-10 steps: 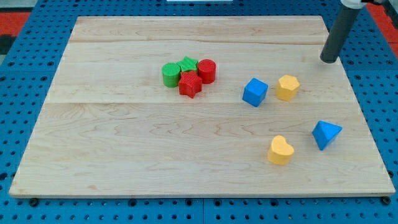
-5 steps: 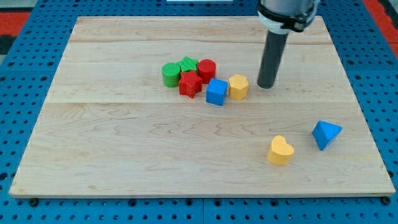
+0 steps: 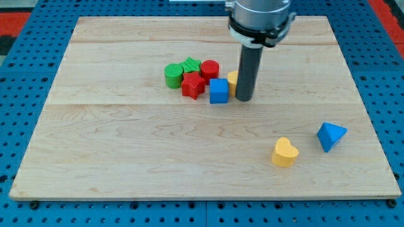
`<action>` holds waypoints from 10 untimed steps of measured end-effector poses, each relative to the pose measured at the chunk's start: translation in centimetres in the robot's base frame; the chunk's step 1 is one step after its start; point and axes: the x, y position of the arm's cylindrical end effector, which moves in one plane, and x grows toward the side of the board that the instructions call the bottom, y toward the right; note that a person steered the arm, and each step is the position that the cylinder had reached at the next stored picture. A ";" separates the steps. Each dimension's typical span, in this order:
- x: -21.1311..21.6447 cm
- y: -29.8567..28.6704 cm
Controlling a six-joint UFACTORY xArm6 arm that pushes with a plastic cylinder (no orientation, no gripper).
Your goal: Push yellow hexagon above green star
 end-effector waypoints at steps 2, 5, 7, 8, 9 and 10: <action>-2.4 0.1; -6.7 0.2; -8.4 1.8; -9.9 1.0; -10.1 0.0; -10.5 -3.8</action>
